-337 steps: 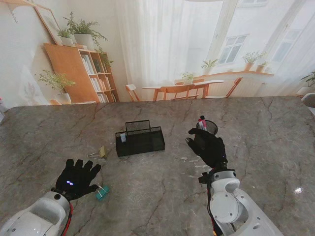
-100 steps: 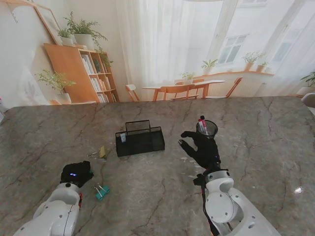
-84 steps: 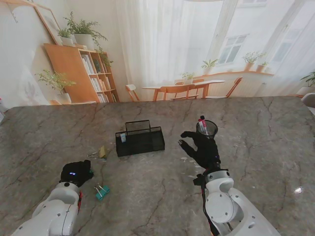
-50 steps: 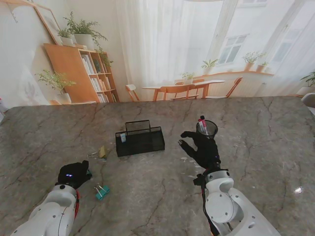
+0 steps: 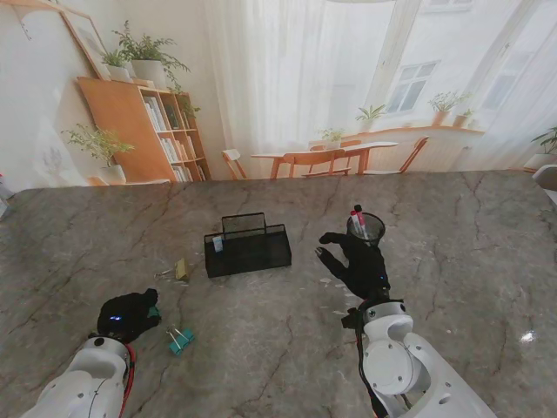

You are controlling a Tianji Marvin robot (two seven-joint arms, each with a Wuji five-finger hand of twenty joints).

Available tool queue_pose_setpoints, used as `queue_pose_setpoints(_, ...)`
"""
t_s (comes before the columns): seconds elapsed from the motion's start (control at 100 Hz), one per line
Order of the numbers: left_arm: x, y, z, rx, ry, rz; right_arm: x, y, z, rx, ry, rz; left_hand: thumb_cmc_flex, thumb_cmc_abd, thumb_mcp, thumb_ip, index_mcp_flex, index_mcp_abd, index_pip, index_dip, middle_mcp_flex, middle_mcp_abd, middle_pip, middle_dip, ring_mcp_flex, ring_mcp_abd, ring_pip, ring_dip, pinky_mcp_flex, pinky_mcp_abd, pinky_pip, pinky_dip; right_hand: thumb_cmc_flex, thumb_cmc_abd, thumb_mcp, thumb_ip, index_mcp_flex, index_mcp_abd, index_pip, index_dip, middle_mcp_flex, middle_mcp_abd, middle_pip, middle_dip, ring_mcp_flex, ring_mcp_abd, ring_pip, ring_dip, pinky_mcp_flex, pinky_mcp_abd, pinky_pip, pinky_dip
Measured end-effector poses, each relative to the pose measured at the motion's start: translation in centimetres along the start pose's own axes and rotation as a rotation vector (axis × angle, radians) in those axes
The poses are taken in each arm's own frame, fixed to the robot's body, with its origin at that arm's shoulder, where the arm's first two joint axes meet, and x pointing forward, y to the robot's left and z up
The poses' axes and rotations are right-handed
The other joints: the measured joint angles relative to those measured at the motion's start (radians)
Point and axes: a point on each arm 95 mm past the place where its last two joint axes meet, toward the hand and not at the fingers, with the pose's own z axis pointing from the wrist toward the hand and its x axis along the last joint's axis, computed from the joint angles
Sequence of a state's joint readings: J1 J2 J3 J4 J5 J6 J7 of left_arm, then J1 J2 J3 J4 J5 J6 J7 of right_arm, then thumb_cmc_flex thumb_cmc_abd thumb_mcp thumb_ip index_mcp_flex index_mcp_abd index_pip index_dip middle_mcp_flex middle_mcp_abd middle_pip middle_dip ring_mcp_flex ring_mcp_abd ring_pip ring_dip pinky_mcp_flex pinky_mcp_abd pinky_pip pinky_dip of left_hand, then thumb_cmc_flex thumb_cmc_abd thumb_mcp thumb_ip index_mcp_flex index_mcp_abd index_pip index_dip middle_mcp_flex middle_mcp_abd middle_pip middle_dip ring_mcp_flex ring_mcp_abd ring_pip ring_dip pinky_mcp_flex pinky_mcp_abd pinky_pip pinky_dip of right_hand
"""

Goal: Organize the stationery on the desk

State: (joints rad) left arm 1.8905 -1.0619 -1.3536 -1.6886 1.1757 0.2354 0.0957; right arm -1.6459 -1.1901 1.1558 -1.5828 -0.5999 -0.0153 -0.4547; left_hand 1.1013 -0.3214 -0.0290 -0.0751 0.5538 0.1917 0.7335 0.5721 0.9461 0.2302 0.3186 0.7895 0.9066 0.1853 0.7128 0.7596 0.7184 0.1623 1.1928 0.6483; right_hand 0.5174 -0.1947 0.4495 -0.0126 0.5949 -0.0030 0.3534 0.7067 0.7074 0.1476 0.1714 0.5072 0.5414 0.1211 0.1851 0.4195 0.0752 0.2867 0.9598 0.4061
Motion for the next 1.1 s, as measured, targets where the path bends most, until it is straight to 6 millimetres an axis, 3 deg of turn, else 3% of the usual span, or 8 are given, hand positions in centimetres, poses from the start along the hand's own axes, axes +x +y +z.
queue_pose_setpoints(0.32, 0.9, -3.2, -0.4, 0.097, 0.092, -0.032, 0.0, 0.1, 0.0, -0.009, 0.001, -0.003, 0.015, -0.011, 0.000, -0.001, 0.000, -0.006, 0.024, -0.004, 0.000, -0.003, 0.000, 0.000, -0.001, 0.000, 0.001, 0.009, -0.003, 0.000, 0.004, 0.017, 0.000, 0.000, 0.000, 0.000, 0.000, 0.000, 0.000, 0.000, 0.000, 0.000, 0.000, 0.000, 0.000, 0.000, 0.000, 0.000, 0.000, 0.000, 0.000, 0.000)
queue_pose_setpoints(0.46, 1.7, -5.1, 0.3, 0.133, 0.152, -0.048, 0.0, 0.1, 0.0, -0.009, 0.002, -0.003, 0.016, -0.011, 0.000, -0.001, 0.000, -0.006, 0.027, -0.013, 0.000, -0.003, 0.000, 0.000, -0.001, 0.000, 0.001, 0.009, -0.003, 0.000, 0.004, 0.017, 0.000, 0.000, 0.000, 0.000, 0.000, 0.000, 0.000, 0.000, 0.000, 0.000, 0.000, 0.000, 0.000, 0.000, 0.001, 0.000, 0.000, 0.000, 0.000, 0.000)
queue_pose_setpoints(0.74, 4.0, -9.7, 4.6, 0.174, 0.258, -0.092, -0.1, 0.3, -0.2, -0.023, 0.008, -0.014, 0.017, -0.011, 0.000, -0.001, 0.000, -0.007, 0.027, -0.014, 0.000, -0.003, 0.000, 0.000, -0.001, 0.000, 0.009, 0.009, -0.003, -0.001, 0.004, 0.017, 0.000, 0.000, 0.000, 0.000, 0.000, 0.000, 0.000, 0.000, 0.000, 0.000, 0.000, 0.000, 0.000, 0.000, 0.001, 0.000, 0.000, 0.000, 0.000, 0.000)
queue_pose_setpoints(1.1, 6.7, -13.1, 11.6, 0.136, 0.380, -0.075, 0.1, 0.4, -0.2, -0.030, 0.020, 0.001, 0.019, -0.011, 0.000, -0.001, 0.000, -0.008, 0.039, -0.027, 0.000, -0.003, 0.000, 0.000, -0.001, 0.000, 0.009, 0.009, -0.003, -0.001, 0.004, 0.018, 0.000, 0.000, 0.000, 0.000, 0.000, 0.000, 0.000, 0.000, 0.000, 0.001, 0.000, 0.001, 0.000, 0.000, 0.001, 0.000, 0.000, 0.000, 0.000, 0.000)
